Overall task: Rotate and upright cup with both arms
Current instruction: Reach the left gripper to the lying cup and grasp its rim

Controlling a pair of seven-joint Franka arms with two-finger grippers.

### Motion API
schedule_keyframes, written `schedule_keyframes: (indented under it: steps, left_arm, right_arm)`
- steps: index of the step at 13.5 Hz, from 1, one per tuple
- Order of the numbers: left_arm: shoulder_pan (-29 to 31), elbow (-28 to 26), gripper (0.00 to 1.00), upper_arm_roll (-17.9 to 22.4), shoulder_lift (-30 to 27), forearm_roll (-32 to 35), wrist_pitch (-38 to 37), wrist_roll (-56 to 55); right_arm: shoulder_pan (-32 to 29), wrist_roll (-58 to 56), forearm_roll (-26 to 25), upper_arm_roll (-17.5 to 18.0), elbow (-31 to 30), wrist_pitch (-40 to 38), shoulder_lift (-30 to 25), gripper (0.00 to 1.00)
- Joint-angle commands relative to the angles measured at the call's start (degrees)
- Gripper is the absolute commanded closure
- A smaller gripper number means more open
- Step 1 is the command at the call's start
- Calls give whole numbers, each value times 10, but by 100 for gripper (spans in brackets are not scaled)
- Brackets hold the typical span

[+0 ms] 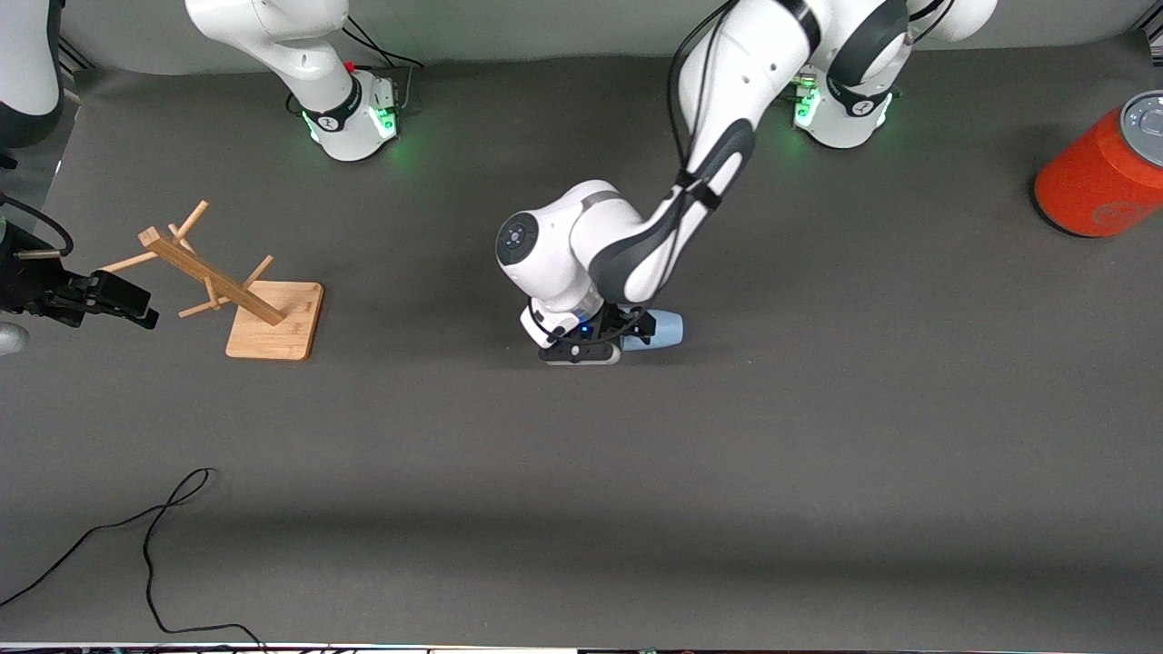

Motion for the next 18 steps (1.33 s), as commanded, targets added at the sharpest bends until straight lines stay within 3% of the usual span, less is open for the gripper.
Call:
schedule_keyframes:
  steps: [1, 5, 8, 9, 10, 11, 12, 15, 18]
  left_arm:
    - [-15, 15, 3, 8, 21, 55, -14, 53]
    - [-12, 16, 9, 10, 19, 59, -32, 183]
    - [-15, 14, 16, 10, 18, 63, -58, 199]
    - [-16, 13, 28, 10, 17, 68, -64, 199]
    - [-17, 13, 56, 9, 17, 77, -77, 199]
    - [-19, 13, 92, 8, 16, 91, -88, 211]
    - [-21, 14, 100, 8, 15, 93, -98, 226]
    - [-24, 18, 100, 10, 7, 96, -113, 252]
    - [-18, 52, 100, 6, -27, 84, -191, 251]
  right_arm:
    - [2, -14, 5, -1, -11, 6, -11, 0]
    - [1, -14, 5, -1, -11, -3, -12, 0]
    - [1, -26, 5, -1, -10, -25, -13, 0]
    - [1, -43, 5, -1, -10, -25, -14, 0]
    - [1, -49, 5, -1, -10, -25, -15, 0]
    - [1, -49, 5, -2, -10, -26, -16, 0]
    - [1, -49, 5, -2, -10, -26, -16, 0]
    - [2, -51, 5, -1, -8, -39, -18, 0]
    - [2, -50, 5, -1, -9, -46, -20, 0]
